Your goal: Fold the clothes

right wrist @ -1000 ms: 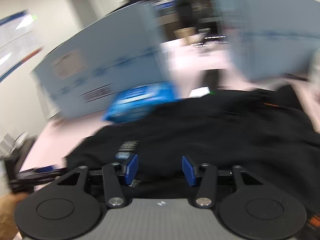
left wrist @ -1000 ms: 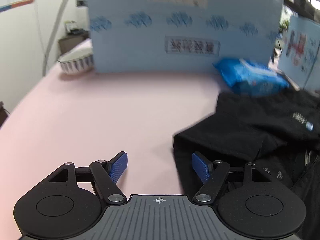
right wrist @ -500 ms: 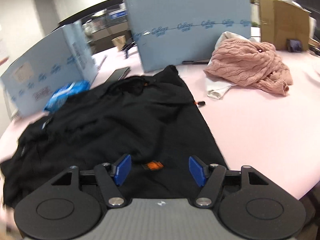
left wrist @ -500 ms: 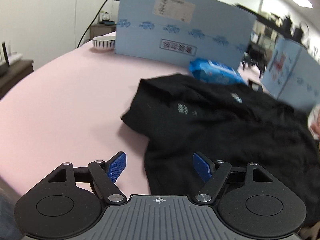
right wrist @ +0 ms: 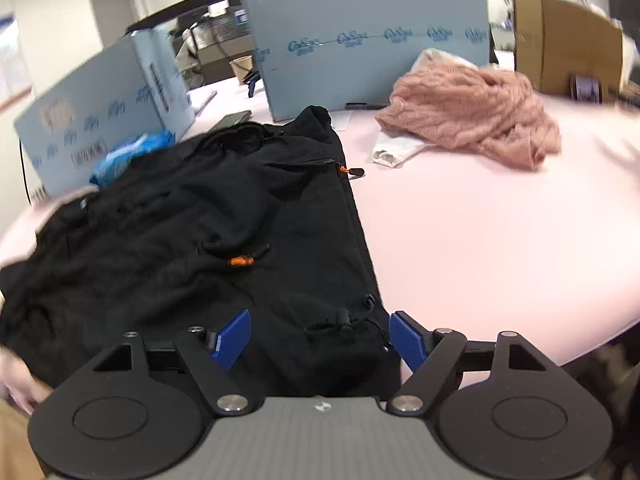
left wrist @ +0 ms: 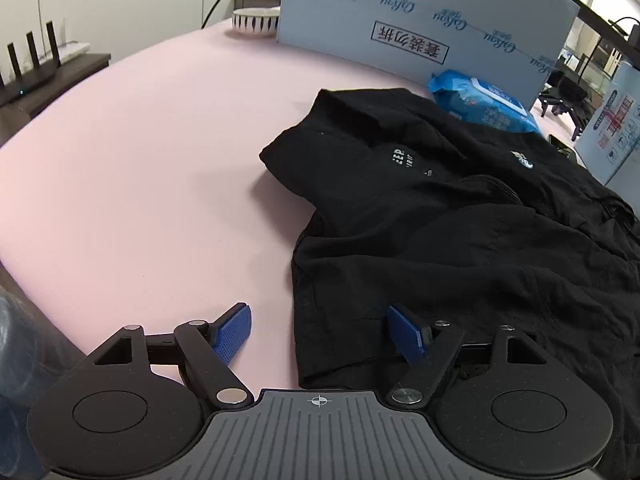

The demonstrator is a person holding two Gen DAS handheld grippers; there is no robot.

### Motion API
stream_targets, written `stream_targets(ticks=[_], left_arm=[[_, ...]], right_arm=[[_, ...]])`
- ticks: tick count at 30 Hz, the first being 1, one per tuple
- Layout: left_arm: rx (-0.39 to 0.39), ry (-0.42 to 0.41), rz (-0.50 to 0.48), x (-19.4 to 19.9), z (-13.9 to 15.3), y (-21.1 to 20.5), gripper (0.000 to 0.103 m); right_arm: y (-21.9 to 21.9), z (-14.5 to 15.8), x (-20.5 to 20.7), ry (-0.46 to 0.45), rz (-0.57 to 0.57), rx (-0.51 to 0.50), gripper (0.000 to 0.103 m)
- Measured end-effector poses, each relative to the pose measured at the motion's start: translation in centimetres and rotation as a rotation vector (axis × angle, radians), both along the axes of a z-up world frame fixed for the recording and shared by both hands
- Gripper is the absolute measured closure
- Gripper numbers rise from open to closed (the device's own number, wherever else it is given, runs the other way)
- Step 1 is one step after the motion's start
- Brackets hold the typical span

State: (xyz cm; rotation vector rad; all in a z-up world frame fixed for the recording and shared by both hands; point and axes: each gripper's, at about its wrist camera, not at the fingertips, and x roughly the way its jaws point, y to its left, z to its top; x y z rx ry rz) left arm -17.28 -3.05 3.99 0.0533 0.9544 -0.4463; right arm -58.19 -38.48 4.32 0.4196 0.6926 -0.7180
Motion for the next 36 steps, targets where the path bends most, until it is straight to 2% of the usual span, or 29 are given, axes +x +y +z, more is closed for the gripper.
stream_targets(ticks=[2,4,6,7,8,9,12,15,18,22,23,24,25,27,30,33,36], left_arm=[[0.007,0.001,-0.021,-0.1,-0.2,-0.5,0.021],[-0.011,0.014,-0.044,-0.2,-0.2,-0.5,0.023],[0.017,0.008,-0.09,-0.6,-0.2,-0.6,0.04],[0.032,-0.001,-0.102,-0.6,-0.1,-0.7,0.058],[0.039,-0.004,-0.105,-0.6,-0.1,-0.6,0.065],[0.01,0.016,-0.088,-0.4,0.0,-0.1,0.073],[-0.102,0.09,-0.015,0.6,0.2,1.5,0.08],[-0.216,0.136,0.06,1.0,0.0,2.9,0.082],[-0.269,0.157,0.112,0.9,-0.3,3.9,0.081],[-0.297,0.181,0.163,0.6,-0.6,5.0,0.078],[-0.276,0.181,0.164,0.5,-0.3,5.0,0.076],[-0.251,0.18,0.164,0.4,0.1,4.9,0.067],[-0.231,0.134,0.154,-0.2,1.0,4.7,0.063],[-0.193,0.022,0.129,-1.5,3.0,4.0,0.063],[-0.272,-0.023,-0.13,-3.9,4.7,1.2,0.061],[-0.299,0.079,-0.339,-5.9,3.3,-3.2,0.061],[-0.291,0.141,-0.451,-7.0,1.4,-6.8,0.061]], right_arm=[[-0.6,-0.7,-0.1,0.037,-0.043,0.005,0.023],[-1.9,-1.6,-0.7,0.013,-0.1,0.11,0.029],[-2.8,-2.4,-1.5,-0.072,-0.129,0.246,0.053],[-3.0,-2.7,-1.9,-0.102,-0.149,0.295,0.058],[-3.2,-2.9,-2.3,-0.128,-0.163,0.324,0.069],[-3.2,-3.0,-2.7,-0.151,-0.175,0.343,0.077],[-4.0,-3.3,-4.4,-0.282,-0.223,0.446,0.085],[-4.4,-3.1,-5.1,-0.382,-0.244,0.482,0.088],[-4.7,-2.9,-5.7,-0.465,-0.26,0.507,0.089],[-4.7,-3.5,-5.9,-0.402,-0.248,0.52,0.089],[-4.7,-3.9,-6.0,-0.379,-0.246,0.522,0.089],[-4.7,-4.2,-6.2,-0.371,-0.255,0.527,0.089],[-4.8,-4.6,-6.5,-0.37,-0.268,0.533,0.089],[-4.6,-4.7,-6.3,-0.364,-0.269,0.528,0.089],[-4.8,-4.5,-5.5,-0.341,-0.242,0.51,0.089],[-5.0,-4.6,-5.5,-0.342,-0.242,0.52,0.089],[-5.1,-4.8,-5.6,-0.339,-0.241,0.527,0.089]])
